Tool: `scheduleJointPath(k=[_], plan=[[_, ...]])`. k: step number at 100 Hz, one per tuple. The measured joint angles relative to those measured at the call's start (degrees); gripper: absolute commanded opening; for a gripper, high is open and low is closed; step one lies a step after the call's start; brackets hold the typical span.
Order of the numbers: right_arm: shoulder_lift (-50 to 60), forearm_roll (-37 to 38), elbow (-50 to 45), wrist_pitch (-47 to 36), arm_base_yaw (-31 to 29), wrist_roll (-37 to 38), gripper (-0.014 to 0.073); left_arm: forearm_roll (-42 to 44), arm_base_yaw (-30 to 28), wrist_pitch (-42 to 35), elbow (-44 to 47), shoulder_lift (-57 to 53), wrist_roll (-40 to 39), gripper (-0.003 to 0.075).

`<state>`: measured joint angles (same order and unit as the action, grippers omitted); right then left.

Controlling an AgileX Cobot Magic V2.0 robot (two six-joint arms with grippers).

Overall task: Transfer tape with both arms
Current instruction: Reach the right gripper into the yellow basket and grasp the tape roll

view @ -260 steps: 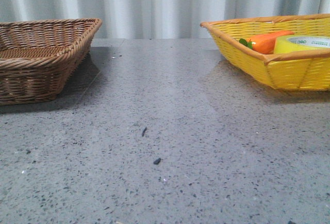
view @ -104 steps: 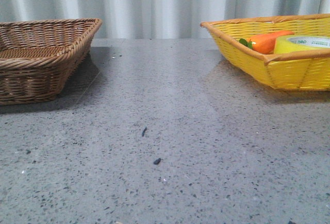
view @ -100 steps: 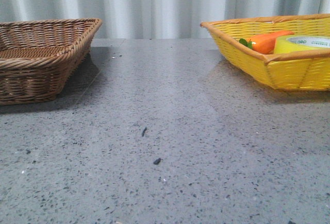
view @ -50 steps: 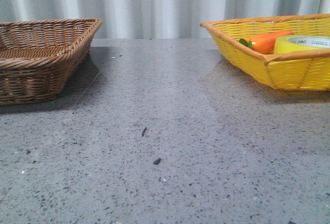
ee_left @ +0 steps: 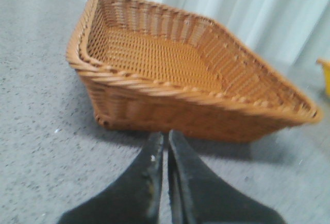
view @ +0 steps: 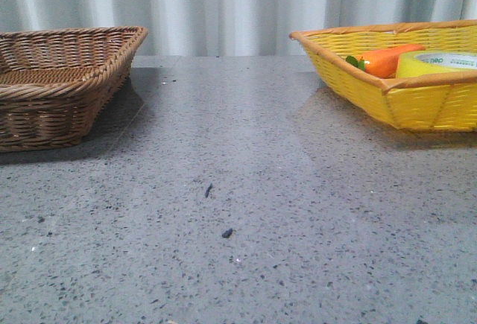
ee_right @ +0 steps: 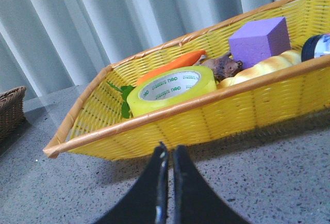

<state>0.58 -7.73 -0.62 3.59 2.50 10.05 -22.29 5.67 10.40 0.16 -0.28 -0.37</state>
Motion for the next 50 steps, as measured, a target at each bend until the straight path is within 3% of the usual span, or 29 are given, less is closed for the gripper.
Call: scheduleJointPath(k=[16, 33, 50], plan=[[0.0, -1.7, 0.0, -0.7, 0.0, 0.0, -0.0069, -7.6, 0.0, -5.2, 0.0, 0.0, 0.0, -0.0020], [0.0, -3.9, 0.0, -4.0, 0.0, 0.0, -0.0069, -9.3, 0.0, -7.4, 0.0, 0.0, 0.0, -0.0020], [0.0, -11.8, 0.0, -5.4, 0.0, 0.0, -0.0069, -13.7, 0.0, -10.4, 0.0, 0.0, 0.0, -0.0020]])
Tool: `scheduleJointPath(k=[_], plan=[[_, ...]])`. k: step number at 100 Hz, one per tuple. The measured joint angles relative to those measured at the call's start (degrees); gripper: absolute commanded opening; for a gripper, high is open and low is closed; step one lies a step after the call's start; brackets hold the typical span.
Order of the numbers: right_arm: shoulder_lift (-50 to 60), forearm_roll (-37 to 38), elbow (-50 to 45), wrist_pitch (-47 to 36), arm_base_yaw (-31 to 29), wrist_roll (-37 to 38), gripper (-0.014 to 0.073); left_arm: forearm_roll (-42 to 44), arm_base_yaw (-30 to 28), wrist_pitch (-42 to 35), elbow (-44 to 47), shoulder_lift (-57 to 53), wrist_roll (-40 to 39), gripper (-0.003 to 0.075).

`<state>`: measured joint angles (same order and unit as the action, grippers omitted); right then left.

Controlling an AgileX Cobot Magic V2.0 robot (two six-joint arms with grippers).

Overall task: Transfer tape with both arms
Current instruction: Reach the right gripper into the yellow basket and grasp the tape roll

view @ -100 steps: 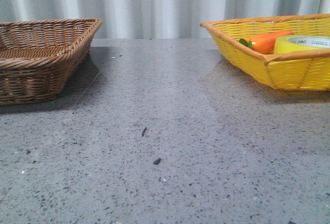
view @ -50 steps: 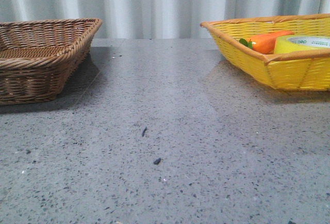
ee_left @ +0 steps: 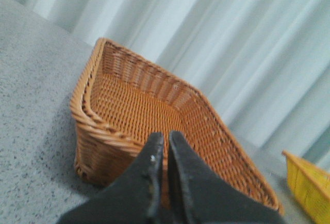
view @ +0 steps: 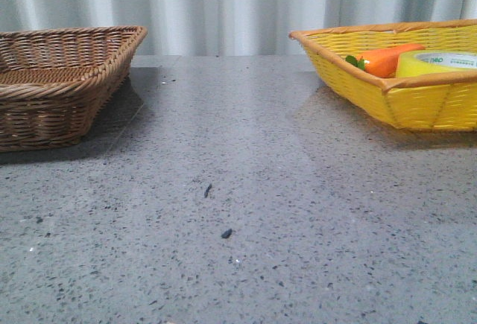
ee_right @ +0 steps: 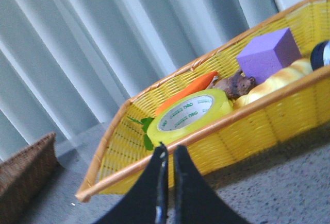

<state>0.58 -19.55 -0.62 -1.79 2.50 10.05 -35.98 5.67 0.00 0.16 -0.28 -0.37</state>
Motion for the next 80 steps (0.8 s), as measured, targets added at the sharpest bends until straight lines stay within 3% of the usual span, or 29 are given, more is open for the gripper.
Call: scheduleJointPath(k=[13, 33, 41, 49, 58, 65, 80], plan=[[0.0, -1.8, 4.7, 6.0, 0.0, 0.0, -0.0069, -0.2, 0.0, 1.6, -2.5, 0.1, 0.0, -0.0020], [-8.6, 6.2, 21.1, 20.2, 0.0, 0.0, -0.0053, 7.0, 0.0, 12.1, -16.0, 10.1, 0.4, -0.0002], [-15.4, 8.7, 28.3, 25.4, 0.0, -0.1, 0.0029, 9.4, 0.0, 16.5, -22.2, 16.0, 1.5, 0.0123], [-22.0, 9.4, 35.1, 30.9, 0.0, -1.5, 0.0192, 10.3, 0.0, 22.1, -28.3, 22.5, 4.2, 0.0329], [-29.9, 9.8, 43.9, 37.6, 0.0, -3.8, 0.0354, 10.8, 0.2, 27.3, -34.5, 28.4, 5.6, 0.0458], [-35.4, 9.9, 49.5, 41.9, 0.5, -4.7, 0.0403, 10.8, 1.3, 29.5, -37.8, 31.3, 5.9, 0.0456], [-49.1, 10.2, 62.3, 51.7, 4.0, -8.1, 0.0399, 10.8, 5.2, 30.3, -41.0, 33.5, 7.1, 0.0409]])
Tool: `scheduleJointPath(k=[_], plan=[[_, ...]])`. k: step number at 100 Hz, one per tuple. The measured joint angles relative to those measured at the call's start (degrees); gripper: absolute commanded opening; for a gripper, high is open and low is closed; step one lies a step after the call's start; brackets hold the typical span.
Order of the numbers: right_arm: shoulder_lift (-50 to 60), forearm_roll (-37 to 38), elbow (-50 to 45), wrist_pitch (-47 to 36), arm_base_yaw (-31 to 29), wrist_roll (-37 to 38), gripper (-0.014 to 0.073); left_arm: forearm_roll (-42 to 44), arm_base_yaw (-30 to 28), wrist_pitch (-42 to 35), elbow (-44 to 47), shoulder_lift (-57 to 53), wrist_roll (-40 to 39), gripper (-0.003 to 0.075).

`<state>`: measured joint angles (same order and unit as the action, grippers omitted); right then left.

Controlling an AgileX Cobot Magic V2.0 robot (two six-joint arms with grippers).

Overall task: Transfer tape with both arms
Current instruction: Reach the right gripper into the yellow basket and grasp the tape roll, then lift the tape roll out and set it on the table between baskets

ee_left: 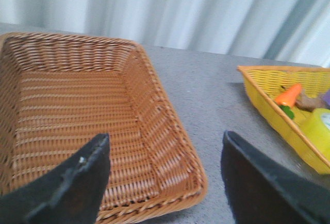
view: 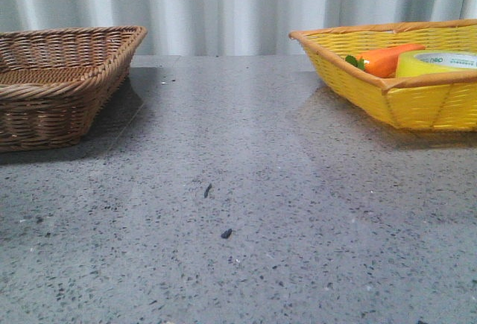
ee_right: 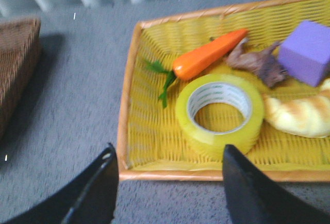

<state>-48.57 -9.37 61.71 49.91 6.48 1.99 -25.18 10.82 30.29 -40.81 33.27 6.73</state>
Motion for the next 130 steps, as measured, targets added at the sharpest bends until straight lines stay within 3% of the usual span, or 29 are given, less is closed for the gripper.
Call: scheduleJointPath(k=[21, 40, 61, 71, 78, 90, 112, 130], plan=[[-22.2, 0.0, 16.4, 14.3, 2.8, -1.1, 0.0399, 0.0, 3.1, 0.0, -0.2, 0.6, 1.6, 0.0403], [-39.1, 0.2, 23.9, 15.9, 2.8, -1.2, 0.0399, 0.0, 3.1, 0.1, -0.2, 0.6, 1.8, 0.0403], [-49.7, 1.5, 26.6, 16.0, 2.8, -1.1, 0.0399, 0.0, 3.1, 2.5, -0.2, 0.6, 1.8, 0.0403], [-51.7, 3.2, 26.6, 15.1, 2.8, 0.0, 0.0390, 0.0, 3.1, 3.7, -0.2, 0.6, 1.8, 0.0403], [-52.0, 3.9, 26.6, 14.2, 2.8, 0.3, 0.0302, 0.0, 3.1, 3.9, -0.2, 0.6, 1.8, 0.0403], [-52.1, 4.4, 26.7, 13.1, 2.8, 0.3, -0.0070, 0.0, 3.1, 3.9, -0.2, 0.6, 1.8, 0.0402], [-48.1, 4.6, 27.9, 13.2, 2.8, 0.5, -0.0051, 0.0, 3.1, 3.9, -0.2, 0.6, 1.8, 0.0402], [-40.2, 4.4, 38.2, 13.5, 4.3, 0.5, -0.0051, 0.0, 3.1, 3.5, -0.2, 0.6, 1.8, 0.0402]])
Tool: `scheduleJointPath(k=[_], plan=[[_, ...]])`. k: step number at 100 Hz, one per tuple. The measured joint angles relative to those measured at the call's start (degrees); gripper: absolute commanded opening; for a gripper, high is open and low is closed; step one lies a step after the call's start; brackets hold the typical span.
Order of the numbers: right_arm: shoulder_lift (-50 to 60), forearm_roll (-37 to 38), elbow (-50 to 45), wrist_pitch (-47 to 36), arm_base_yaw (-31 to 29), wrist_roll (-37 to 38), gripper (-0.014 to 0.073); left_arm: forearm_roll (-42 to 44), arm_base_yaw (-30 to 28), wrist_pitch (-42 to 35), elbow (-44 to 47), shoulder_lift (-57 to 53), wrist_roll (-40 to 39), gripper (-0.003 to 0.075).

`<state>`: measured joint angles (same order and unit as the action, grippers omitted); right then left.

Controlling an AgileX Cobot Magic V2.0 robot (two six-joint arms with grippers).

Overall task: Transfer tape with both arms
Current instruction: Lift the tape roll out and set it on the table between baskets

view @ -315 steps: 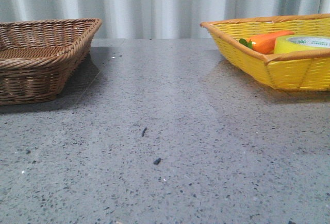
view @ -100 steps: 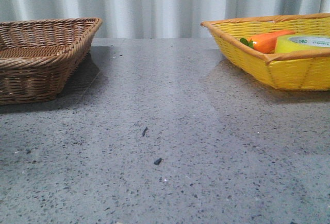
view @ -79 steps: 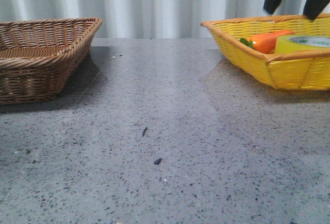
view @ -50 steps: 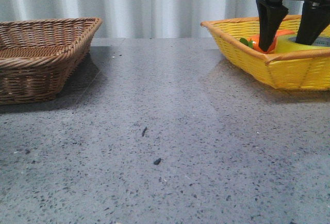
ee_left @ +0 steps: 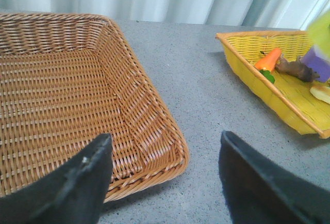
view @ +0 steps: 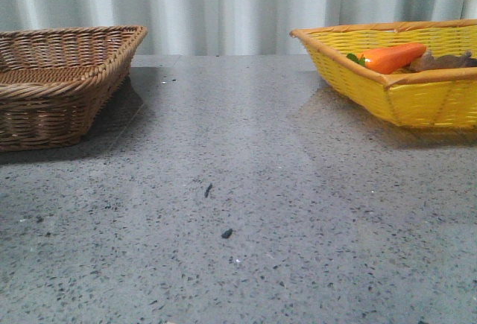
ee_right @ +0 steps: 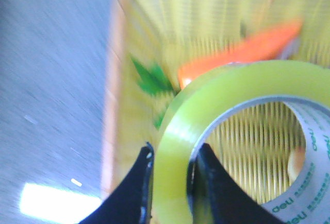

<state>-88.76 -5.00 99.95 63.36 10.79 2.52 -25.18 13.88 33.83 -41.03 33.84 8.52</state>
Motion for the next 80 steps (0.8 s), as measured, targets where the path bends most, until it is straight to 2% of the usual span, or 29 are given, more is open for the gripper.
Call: scheduleJointPath(k=[21, 40, 57, 69, 76, 80], plan=[[1.7, -5.6, 14.1, -0.8, 8.6, 0.0, -0.0051, 0.0, 0.0, -0.4, 0.0, 0.0, 0.0, 0.0398], [-4.6, -8.0, 15.3, -0.1, 17.6, 0.0, -0.0051, 0.0, 0.0, -0.6, 0.0, 0.0, 0.0, 0.0398], [-15.9, -7.6, 15.3, 1.0, 20.3, 0.0, -0.0041, 0.0, 0.0, -0.6, 0.0, 0.0, 0.0, 0.0398], [-23.5, -5.6, 15.2, 2.2, 20.4, 0.5, 0.0062, 0.0, 0.0, -0.6, 0.0, 0.0, 0.0, 0.0398], [-26.0, -4.5, 15.1, 3.0, 20.4, 0.8, 0.0174, 0.0, 0.0, -0.6, 0.0, 0.0, 0.0, 0.0398], [-27.1, -4.0, 15.1, 3.4, 20.4, 0.9, 0.0269, 0.0, 0.0, -0.6, 0.0, 0.0, 0.0, 0.0398]])
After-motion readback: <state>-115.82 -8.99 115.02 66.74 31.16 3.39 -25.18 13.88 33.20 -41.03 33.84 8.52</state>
